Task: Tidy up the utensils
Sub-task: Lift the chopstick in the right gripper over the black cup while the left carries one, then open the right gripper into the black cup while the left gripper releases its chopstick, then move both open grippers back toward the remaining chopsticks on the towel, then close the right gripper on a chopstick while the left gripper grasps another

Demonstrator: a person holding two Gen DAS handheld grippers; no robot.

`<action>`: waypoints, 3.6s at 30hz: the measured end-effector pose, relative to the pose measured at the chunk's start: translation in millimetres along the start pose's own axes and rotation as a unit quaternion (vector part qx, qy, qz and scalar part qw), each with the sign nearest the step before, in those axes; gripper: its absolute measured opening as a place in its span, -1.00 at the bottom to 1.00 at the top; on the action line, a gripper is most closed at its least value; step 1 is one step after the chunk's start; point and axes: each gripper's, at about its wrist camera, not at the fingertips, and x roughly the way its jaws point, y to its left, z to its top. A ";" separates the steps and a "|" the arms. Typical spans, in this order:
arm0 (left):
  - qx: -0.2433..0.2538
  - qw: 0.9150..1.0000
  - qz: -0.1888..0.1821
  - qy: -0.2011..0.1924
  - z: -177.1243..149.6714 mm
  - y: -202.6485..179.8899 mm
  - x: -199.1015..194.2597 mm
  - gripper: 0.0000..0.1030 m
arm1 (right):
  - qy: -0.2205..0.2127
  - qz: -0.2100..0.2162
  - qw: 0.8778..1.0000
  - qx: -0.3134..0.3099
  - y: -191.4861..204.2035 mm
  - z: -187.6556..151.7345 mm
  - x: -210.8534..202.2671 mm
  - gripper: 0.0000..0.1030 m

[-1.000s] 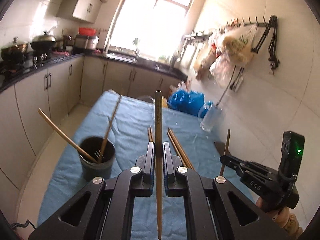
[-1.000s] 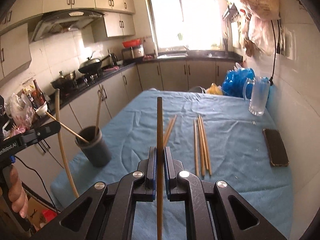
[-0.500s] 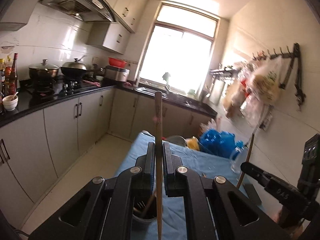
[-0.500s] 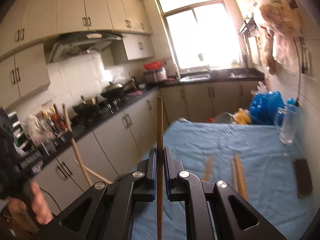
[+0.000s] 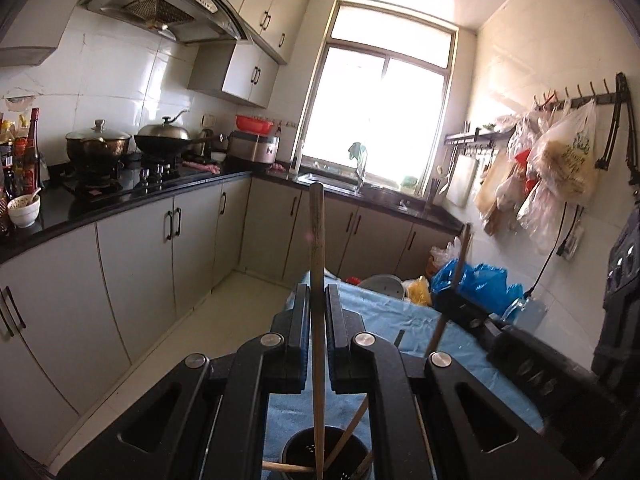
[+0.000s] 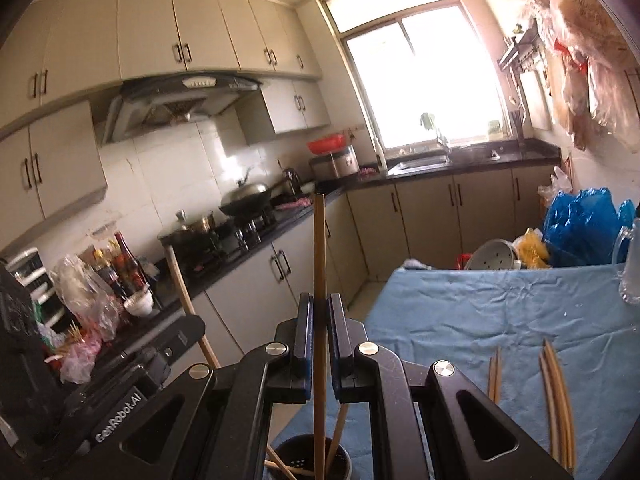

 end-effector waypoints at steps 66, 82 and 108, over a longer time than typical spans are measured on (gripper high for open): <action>0.080 0.930 -0.115 0.339 -212.3 -143.9 123.6 -0.94 | 0.247 -0.120 0.957 0.093 -255.5 -162.3 -45.5 -0.18; 0.033 0.915 -0.093 0.392 -210.7 -117.1 105.9 -1.00 | 0.296 -0.167 0.938 0.060 -228.1 -158.3 -28.0 -0.70; 0.081 0.920 -0.125 0.361 -214.7 -135.6 114.3 -0.93 | 0.267 -0.168 0.946 0.075 -225.9 -176.4 -105.1 -0.38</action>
